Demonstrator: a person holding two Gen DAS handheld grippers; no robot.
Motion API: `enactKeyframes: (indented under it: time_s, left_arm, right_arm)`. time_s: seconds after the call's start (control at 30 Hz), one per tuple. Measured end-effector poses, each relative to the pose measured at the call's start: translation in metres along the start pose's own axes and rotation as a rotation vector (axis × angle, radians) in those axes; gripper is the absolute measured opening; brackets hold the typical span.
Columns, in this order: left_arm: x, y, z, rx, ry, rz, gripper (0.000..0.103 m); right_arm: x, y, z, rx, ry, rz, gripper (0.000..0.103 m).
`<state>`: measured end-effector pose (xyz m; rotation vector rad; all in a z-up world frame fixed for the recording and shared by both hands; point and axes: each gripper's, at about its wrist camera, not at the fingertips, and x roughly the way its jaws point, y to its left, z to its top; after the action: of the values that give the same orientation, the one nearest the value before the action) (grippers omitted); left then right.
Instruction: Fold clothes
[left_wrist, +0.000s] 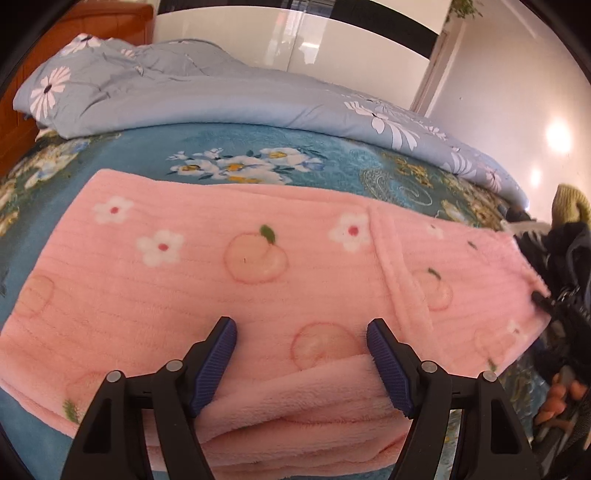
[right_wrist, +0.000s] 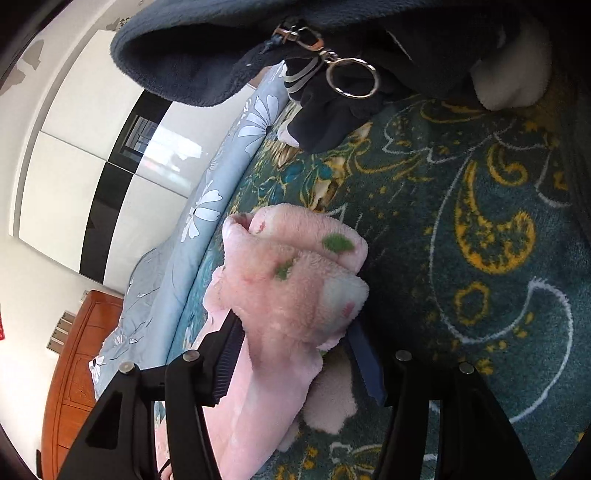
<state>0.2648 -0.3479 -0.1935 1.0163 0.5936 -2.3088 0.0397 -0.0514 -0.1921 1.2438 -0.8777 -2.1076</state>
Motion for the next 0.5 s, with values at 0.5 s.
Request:
enactKeyframes:
  time_s: [0.5]
  left_arm:
    - [-0.063, 0.068, -0.014, -0.188, -0.106, -0.156, 0.077]
  right_arm:
    - [-0.029, 0.107, 0.003, -0.324, -0.057, -0.013, 0.024]
